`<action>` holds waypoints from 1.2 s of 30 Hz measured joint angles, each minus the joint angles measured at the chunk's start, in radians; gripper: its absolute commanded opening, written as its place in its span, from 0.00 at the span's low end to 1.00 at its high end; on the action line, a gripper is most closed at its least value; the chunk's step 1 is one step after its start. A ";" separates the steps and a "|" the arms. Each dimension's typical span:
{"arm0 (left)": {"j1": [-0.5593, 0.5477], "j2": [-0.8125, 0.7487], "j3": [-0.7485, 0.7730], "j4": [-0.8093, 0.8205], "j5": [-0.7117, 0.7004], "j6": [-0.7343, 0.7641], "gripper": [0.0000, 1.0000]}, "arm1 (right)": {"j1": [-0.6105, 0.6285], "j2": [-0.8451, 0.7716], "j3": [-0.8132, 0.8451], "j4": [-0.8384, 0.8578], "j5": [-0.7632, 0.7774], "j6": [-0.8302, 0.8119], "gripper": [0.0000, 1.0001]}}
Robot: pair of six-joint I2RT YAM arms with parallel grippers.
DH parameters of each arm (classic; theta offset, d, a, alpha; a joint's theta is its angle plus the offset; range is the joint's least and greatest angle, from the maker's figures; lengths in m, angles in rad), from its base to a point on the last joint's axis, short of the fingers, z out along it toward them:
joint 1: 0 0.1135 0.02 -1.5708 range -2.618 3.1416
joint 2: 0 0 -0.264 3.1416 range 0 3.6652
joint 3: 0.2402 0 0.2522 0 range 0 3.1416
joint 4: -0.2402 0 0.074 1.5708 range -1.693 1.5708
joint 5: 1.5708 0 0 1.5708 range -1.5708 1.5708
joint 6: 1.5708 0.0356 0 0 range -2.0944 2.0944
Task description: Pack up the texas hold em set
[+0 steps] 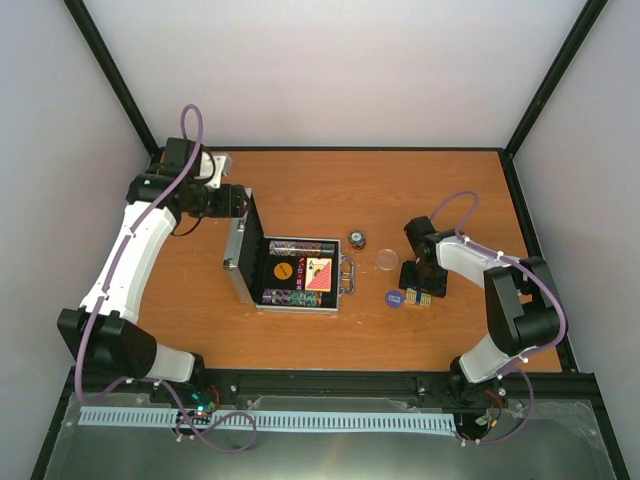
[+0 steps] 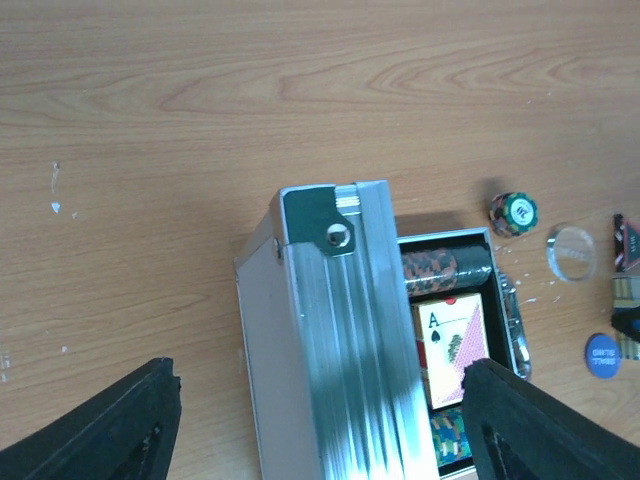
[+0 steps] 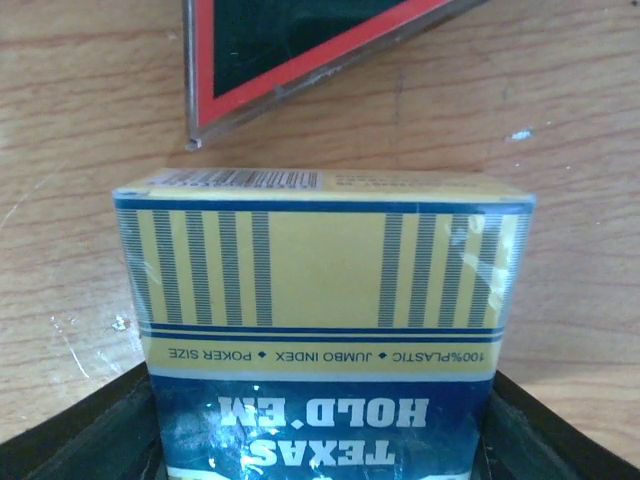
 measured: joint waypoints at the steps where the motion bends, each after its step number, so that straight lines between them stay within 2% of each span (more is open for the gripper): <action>1: 0.000 -0.005 -0.001 0.002 0.002 0.000 0.81 | 0.000 0.000 0.000 -0.001 0.002 0.000 0.60; 11: 0.001 -0.031 -0.018 0.044 0.072 0.000 0.99 | 0.002 -0.063 0.012 -0.096 0.059 0.004 0.54; 18: 0.001 -0.103 -0.080 0.122 0.081 -0.036 1.00 | 0.016 -0.156 0.117 -0.159 0.018 0.030 0.52; 24: 0.001 -0.254 -0.136 0.228 0.057 -0.116 1.00 | 0.174 -0.164 0.254 -0.166 -0.056 0.118 0.52; 29: 0.001 -0.308 -0.183 0.288 0.037 -0.169 1.00 | 0.335 -0.053 0.417 -0.159 -0.102 0.191 0.53; 36: 0.001 -0.414 -0.259 0.343 0.032 -0.189 1.00 | 0.456 0.210 0.616 -0.073 -0.162 0.284 0.54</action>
